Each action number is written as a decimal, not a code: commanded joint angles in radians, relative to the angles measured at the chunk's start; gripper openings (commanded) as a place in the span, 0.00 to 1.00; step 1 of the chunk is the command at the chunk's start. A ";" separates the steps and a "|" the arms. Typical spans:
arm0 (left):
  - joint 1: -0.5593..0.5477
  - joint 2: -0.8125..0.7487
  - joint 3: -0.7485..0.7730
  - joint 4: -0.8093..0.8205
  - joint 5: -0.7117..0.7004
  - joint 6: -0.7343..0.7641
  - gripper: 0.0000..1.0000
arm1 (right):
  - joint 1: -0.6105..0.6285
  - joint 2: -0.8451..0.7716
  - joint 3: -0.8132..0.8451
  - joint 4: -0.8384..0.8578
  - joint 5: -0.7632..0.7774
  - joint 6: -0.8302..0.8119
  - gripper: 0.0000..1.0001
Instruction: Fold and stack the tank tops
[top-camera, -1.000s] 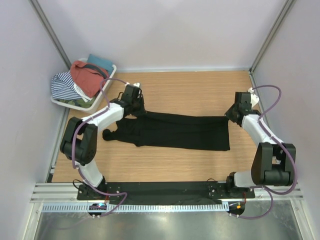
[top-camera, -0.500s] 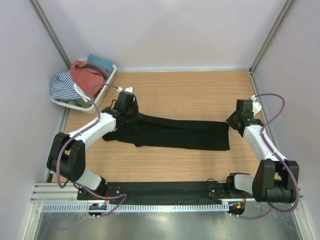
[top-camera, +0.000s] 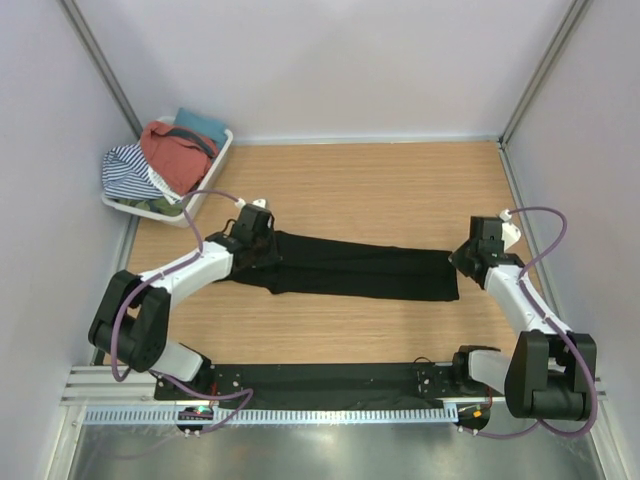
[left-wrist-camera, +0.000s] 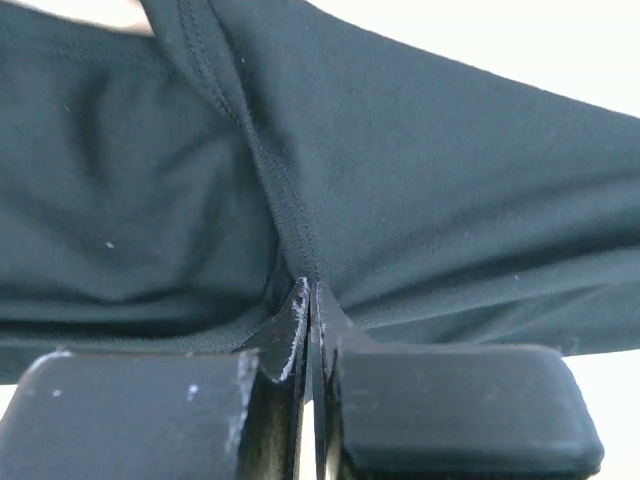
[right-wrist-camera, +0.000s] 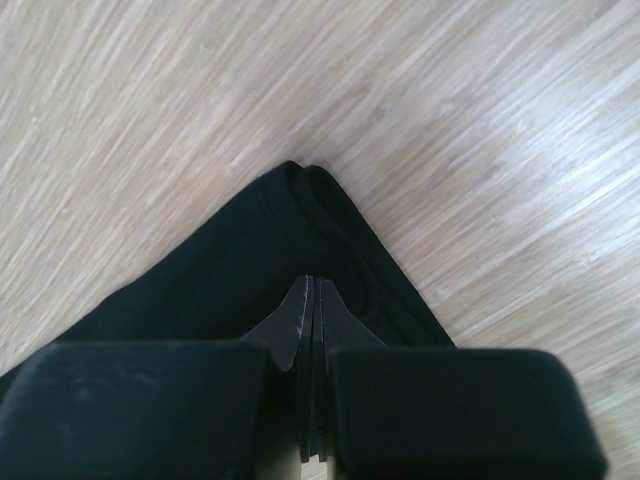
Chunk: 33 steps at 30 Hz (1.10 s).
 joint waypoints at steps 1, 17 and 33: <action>-0.024 -0.028 -0.030 0.037 -0.026 -0.032 0.00 | -0.003 -0.019 -0.029 0.030 -0.011 0.041 0.02; -0.090 -0.231 -0.155 0.079 -0.205 -0.089 0.48 | -0.003 -0.131 -0.112 0.086 0.009 0.073 0.34; -0.090 -0.001 0.054 0.031 -0.109 -0.069 0.63 | -0.003 0.015 -0.035 0.055 -0.112 0.007 0.38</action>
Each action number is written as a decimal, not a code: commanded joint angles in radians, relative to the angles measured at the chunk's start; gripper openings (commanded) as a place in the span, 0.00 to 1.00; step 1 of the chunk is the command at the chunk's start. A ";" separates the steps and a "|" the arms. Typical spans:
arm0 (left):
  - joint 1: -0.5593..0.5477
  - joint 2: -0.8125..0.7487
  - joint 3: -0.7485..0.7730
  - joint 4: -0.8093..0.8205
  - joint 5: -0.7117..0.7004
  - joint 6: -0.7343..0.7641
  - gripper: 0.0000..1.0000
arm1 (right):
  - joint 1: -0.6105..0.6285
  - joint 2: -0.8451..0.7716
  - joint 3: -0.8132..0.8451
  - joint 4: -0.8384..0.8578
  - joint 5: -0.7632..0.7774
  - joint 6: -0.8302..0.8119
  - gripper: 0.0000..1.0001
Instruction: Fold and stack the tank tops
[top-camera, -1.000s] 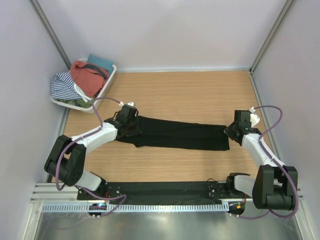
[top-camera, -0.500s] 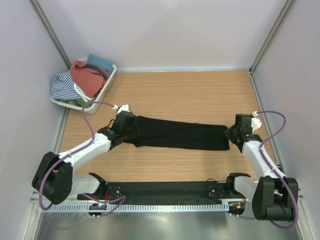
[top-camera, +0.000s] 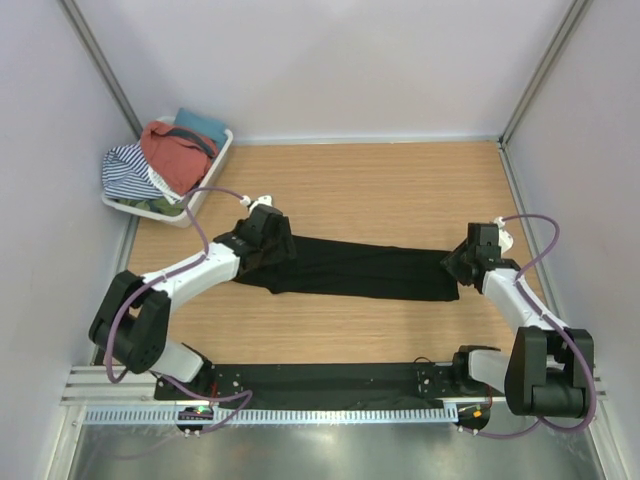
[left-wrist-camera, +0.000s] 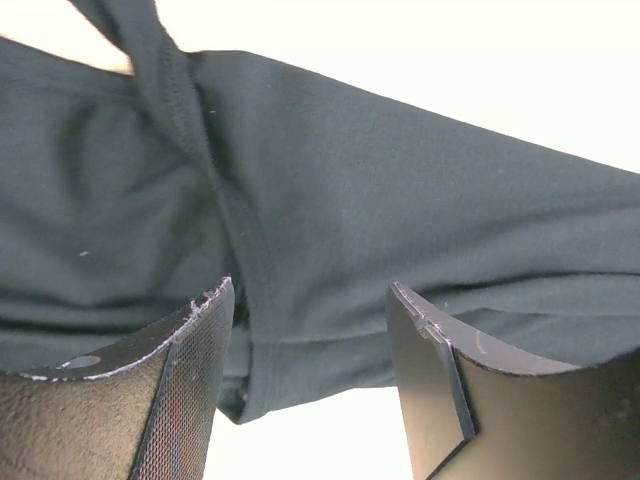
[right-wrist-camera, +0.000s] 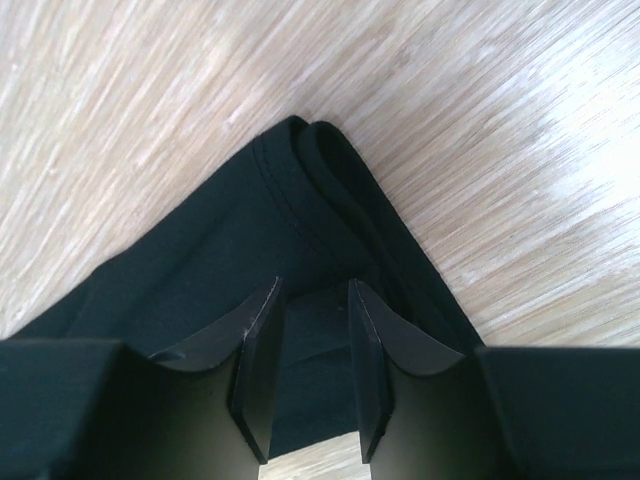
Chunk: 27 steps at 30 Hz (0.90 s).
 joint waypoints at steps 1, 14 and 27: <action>0.000 0.049 0.047 0.002 0.036 0.012 0.63 | -0.003 0.013 0.032 -0.003 -0.031 -0.011 0.38; -0.002 0.094 0.063 -0.017 0.062 0.034 0.63 | -0.003 -0.084 -0.019 -0.090 -0.055 0.007 0.40; -0.002 0.077 0.080 -0.052 0.039 0.060 0.63 | -0.003 -0.024 0.028 -0.149 -0.024 0.093 0.51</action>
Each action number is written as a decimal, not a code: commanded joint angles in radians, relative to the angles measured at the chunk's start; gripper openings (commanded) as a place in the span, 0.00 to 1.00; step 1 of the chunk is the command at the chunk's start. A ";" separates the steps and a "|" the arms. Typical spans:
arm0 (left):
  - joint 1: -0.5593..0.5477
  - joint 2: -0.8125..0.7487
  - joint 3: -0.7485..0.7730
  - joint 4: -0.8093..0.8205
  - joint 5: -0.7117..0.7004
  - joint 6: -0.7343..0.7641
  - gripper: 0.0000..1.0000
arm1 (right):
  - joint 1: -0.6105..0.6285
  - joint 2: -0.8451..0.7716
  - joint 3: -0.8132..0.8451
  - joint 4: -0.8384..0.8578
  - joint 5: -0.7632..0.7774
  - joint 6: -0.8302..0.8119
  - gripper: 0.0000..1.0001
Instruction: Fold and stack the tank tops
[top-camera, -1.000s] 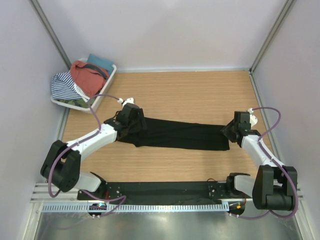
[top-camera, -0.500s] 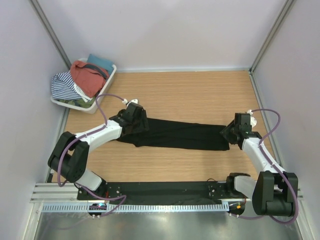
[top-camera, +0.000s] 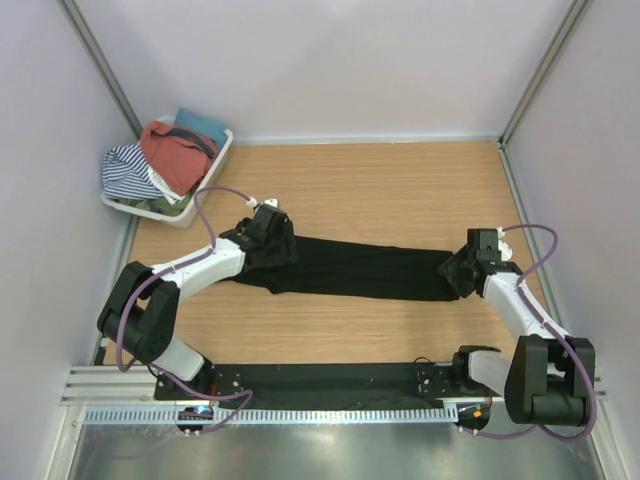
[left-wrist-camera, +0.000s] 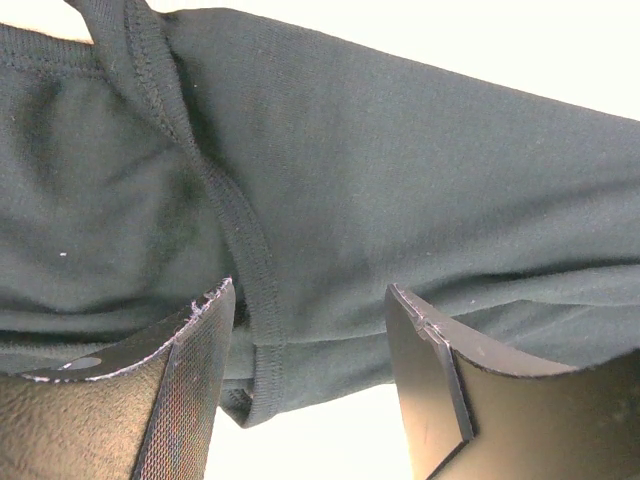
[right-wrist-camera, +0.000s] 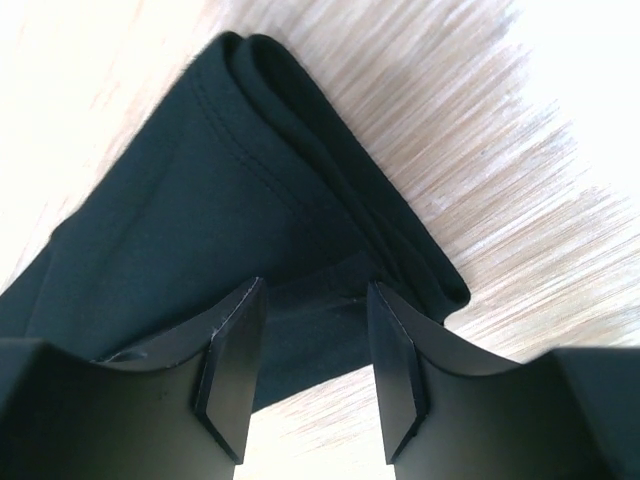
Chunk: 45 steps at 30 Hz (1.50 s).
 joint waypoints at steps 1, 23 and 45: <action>-0.002 -0.010 0.037 -0.007 -0.003 0.026 0.63 | -0.003 0.024 0.037 -0.001 0.011 0.040 0.50; -0.002 -0.014 0.014 -0.027 0.009 0.037 0.57 | -0.003 -0.168 -0.093 -0.087 0.073 0.092 0.27; 0.084 -0.349 -0.142 -0.123 -0.244 -0.192 0.70 | -0.003 0.039 0.109 0.043 0.132 -0.097 0.70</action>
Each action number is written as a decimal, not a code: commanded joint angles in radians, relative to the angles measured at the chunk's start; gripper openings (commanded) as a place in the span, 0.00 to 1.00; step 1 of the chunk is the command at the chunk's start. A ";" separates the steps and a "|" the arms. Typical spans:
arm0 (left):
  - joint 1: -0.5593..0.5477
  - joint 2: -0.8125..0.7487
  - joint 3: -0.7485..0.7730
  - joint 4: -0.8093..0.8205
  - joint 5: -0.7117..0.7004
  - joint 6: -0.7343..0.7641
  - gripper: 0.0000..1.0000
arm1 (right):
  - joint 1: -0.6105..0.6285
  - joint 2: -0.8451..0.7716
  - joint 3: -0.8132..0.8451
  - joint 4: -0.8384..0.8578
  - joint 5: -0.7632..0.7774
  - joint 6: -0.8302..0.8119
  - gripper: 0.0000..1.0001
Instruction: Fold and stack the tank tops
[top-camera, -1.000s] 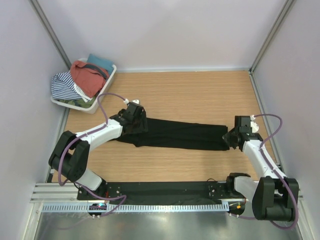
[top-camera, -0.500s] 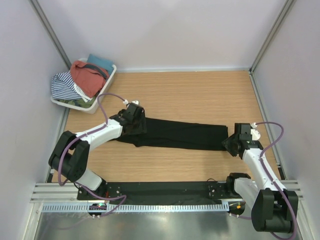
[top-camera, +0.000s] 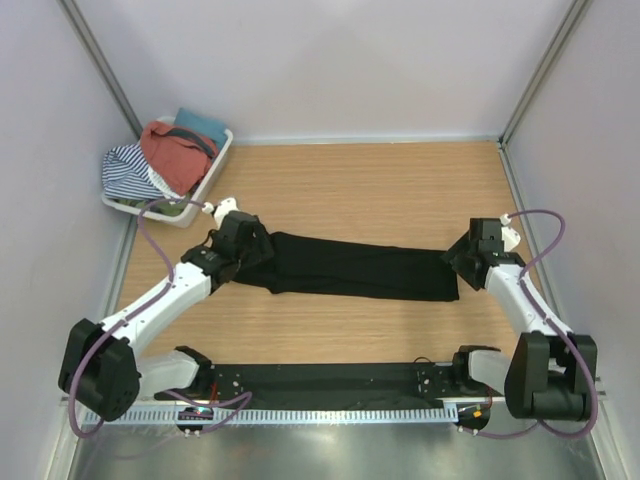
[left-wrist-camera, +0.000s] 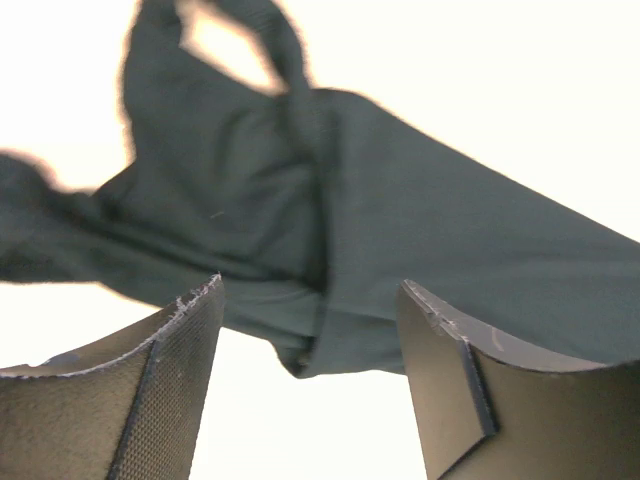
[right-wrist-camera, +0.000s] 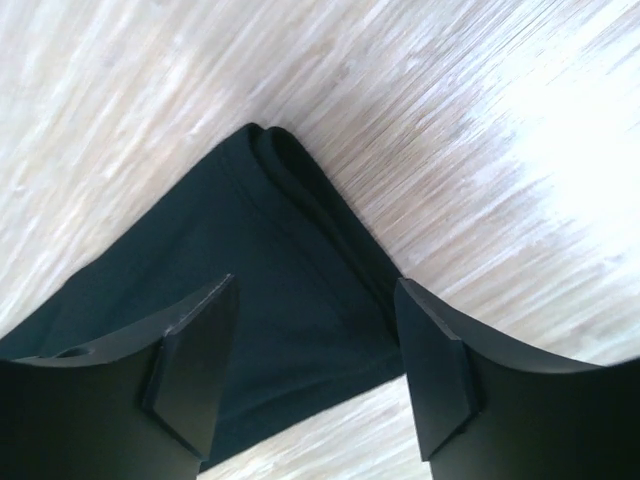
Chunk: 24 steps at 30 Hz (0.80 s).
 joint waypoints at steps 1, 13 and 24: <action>0.057 -0.020 -0.069 -0.018 -0.042 -0.106 0.69 | -0.003 0.084 0.018 0.092 -0.004 -0.031 0.68; 0.201 0.114 -0.146 0.106 0.055 -0.144 0.71 | -0.003 0.258 -0.027 0.191 -0.001 0.013 0.57; 0.240 0.565 0.242 0.085 0.041 -0.167 0.88 | 0.026 0.189 -0.119 0.145 -0.010 0.060 0.51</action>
